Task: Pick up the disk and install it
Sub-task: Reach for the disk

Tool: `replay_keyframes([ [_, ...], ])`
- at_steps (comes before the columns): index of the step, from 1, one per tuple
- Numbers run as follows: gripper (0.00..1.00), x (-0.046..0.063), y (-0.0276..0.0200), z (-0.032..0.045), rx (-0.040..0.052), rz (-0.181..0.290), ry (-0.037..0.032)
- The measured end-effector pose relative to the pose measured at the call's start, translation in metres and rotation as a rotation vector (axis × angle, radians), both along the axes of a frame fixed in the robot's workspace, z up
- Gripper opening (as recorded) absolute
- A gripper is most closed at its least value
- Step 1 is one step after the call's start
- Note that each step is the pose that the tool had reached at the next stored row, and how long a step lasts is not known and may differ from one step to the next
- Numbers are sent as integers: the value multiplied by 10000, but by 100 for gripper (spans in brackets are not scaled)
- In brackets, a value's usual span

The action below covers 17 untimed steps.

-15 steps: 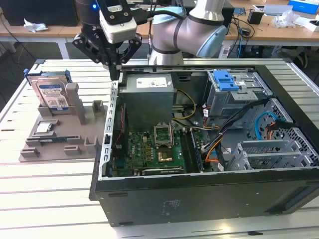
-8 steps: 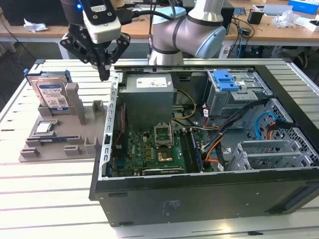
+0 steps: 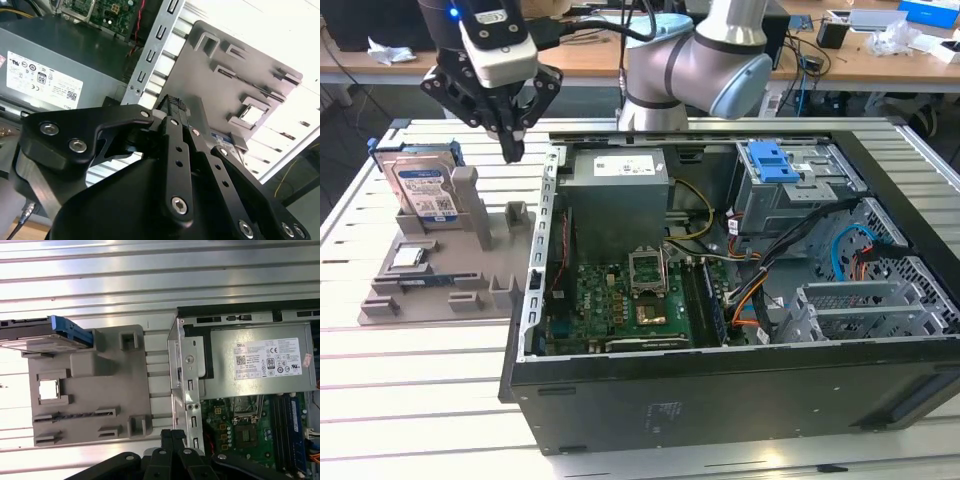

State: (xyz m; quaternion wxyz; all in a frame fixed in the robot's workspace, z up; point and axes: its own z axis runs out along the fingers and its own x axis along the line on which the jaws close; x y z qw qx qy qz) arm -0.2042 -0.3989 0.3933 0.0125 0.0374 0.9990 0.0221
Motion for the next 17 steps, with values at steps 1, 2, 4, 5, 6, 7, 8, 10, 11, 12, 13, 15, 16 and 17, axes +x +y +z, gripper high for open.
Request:
replay_keyframes([
  [1, 10, -31, 0, 0, 1, 0, -1],
  [2, 10, -65, 0, 0, 1, 0, -1],
  [4, 10, -116, 0, -1, 1, -1, -1],
  [5, 10, -131, 0, 0, 1, -1, -1],
  [6, 10, -150, 0, 0, 1, -1, -1],
  [7, 10, -167, 0, 0, 0, 0, 0],
  [8, 10, -193, 0, 0, 0, 0, 0],
  [10, 10, -219, 0, 0, 0, 0, 0],
  [11, 10, -251, 0, 0, 1, -1, -1],
  [12, 10, -284, 0, 0, 0, -1, 0],
  [13, 10, -305, 0, 0, 1, -1, -1],
  [15, 10, -349, 0, 0, 1, -1, -1],
  [16, 10, -366, 0, -1, 1, 0, -1],
  [17, 10, -383, 0, 0, 0, 0, 0],
])
